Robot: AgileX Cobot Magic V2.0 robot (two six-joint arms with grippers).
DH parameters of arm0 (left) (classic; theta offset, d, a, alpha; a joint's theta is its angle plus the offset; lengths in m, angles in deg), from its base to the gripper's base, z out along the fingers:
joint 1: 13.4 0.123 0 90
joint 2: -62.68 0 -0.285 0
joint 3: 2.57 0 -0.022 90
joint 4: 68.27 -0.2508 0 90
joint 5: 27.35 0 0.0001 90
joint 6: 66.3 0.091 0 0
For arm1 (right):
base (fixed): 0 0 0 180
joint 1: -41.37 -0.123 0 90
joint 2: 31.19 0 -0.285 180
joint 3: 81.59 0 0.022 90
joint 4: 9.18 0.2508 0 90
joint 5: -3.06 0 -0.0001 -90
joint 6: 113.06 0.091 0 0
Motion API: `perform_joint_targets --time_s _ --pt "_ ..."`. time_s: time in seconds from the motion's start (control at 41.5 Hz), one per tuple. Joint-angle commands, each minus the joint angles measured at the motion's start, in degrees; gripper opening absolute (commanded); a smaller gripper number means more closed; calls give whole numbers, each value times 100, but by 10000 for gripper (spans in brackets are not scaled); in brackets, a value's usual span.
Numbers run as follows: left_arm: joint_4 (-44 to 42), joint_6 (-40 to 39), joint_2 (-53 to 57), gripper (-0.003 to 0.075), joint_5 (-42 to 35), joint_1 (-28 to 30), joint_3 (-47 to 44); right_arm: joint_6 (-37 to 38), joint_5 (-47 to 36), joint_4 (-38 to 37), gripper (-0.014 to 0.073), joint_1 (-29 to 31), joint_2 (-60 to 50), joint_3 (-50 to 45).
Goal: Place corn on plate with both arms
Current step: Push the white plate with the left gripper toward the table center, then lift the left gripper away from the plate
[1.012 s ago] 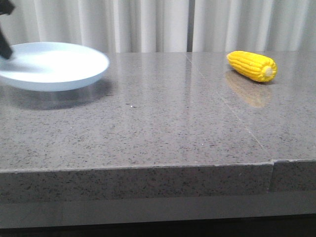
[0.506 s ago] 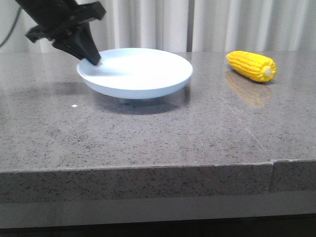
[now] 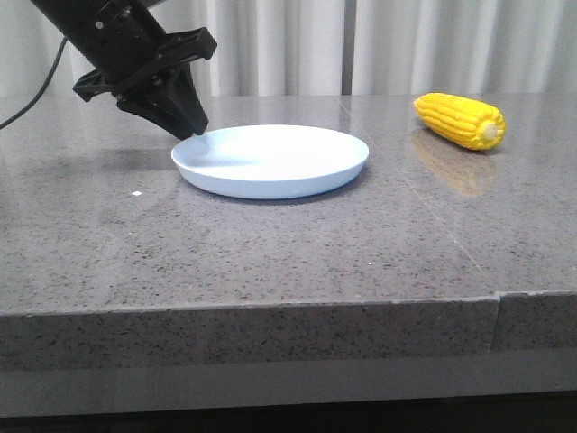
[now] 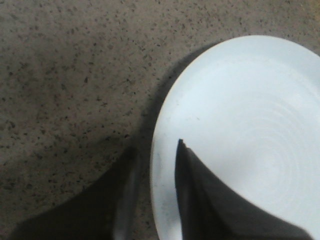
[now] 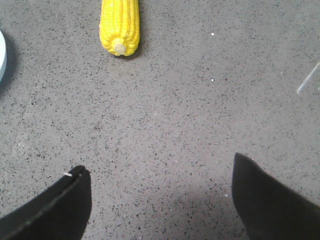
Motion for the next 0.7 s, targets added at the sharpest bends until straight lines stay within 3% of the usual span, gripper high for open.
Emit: perform_joint_targets --time_s 0.0,0.12,0.361,0.602,0.675 --pt "162 -66 310 309 -190 -42 225 -42 -339 -56 602 14 -10 198" --pt "-97 -66 434 355 -150 -31 226 -42 -339 -56 602 14 -10 198" --pt "-1075 -229 1324 357 -80 -368 -20 -42 -339 -56 602 14 -10 198" --pt "-3164 -1413 2599 357 -155 -939 -1096 -42 -339 -51 602 14 -10 198" --pt "-3385 -1663 3099 357 -155 -980 -1544 -37 -339 -51 602 14 -10 198"
